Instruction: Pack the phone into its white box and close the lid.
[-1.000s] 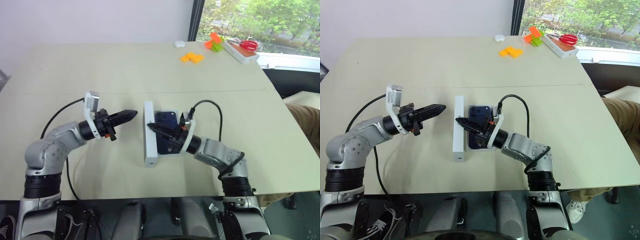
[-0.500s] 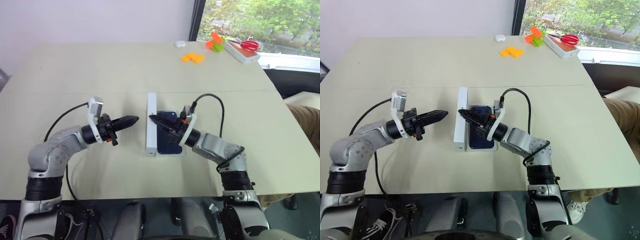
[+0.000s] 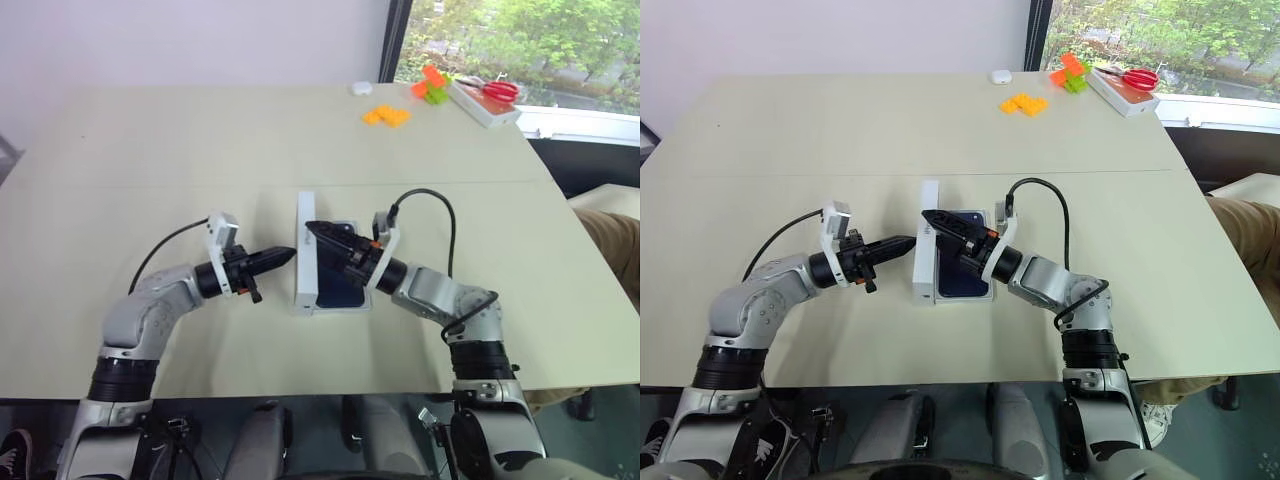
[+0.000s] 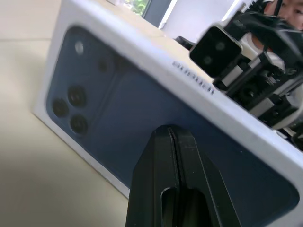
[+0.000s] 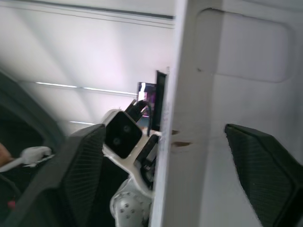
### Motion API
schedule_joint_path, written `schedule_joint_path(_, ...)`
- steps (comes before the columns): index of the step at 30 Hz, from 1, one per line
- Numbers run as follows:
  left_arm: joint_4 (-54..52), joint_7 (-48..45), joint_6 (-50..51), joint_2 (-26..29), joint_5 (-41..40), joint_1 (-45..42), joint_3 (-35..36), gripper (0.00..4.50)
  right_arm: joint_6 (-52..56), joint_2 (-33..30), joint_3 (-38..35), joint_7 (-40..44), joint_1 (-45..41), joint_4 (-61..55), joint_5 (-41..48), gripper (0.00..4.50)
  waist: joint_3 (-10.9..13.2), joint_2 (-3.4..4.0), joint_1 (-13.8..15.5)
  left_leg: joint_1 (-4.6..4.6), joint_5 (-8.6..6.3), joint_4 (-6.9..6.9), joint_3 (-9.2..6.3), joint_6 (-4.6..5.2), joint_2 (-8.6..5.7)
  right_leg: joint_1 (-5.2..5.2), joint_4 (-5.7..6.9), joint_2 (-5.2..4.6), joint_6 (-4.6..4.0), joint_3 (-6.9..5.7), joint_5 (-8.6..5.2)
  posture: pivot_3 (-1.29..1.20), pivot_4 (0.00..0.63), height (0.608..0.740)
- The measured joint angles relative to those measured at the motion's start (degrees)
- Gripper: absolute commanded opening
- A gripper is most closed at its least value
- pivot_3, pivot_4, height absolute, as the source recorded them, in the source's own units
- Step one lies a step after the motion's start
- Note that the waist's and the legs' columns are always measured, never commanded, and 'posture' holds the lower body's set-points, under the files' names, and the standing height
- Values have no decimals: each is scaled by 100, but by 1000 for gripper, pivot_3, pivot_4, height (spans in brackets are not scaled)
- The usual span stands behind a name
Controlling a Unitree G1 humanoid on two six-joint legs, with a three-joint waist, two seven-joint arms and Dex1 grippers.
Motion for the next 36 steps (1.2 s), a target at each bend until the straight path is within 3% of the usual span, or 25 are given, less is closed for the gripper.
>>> schedule_joint_path(8,-5,-5,-65,-53,43,-15,-49,0,304,-888,-178,622,-272,-446,-244,3999,0,-1,-3,1,0,0,0,0,1,1,-1,4,0,-1,0,0,150,740)
schedule_joint_path(14,29,-2,-124,-159,71,-65,-113,0,444,-1787,-195,1523,-500,-504,-925,3999,0,-1,20,1,0,3,2,0,-3,7,-6,2,1,0,0,0,150,740)
schedule_joint_path(19,138,18,-196,-389,162,-148,-195,0,-170,-2881,464,3070,-343,-878,-2655,3999,-1,-1,32,2,-1,3,0,2,-6,12,-12,2,9,-3,-5,0,150,740)
schedule_joint_path(28,398,63,-231,-809,299,-428,-419,0,-1189,-3306,671,4666,-227,-880,-4226,3999,0,-1,31,10,0,5,0,1,-5,19,-11,4,9,-1,-5,0,150,740)
schedule_joint_path(31,432,92,-247,-913,343,-521,-427,0,-1368,-3346,721,4908,-173,-881,-4581,3180,0,-1,34,10,0,5,-1,1,-5,19,-10,4,9,-1,-5,0,150,740)
schedule_joint_path(36,423,166,-234,-1032,344,-563,-422,0,-1749,-3338,963,5126,-32,-879,-5261,649,0,-1,30,9,0,5,0,1,-7,19,-11,0,8,0,-5,0,150,740)
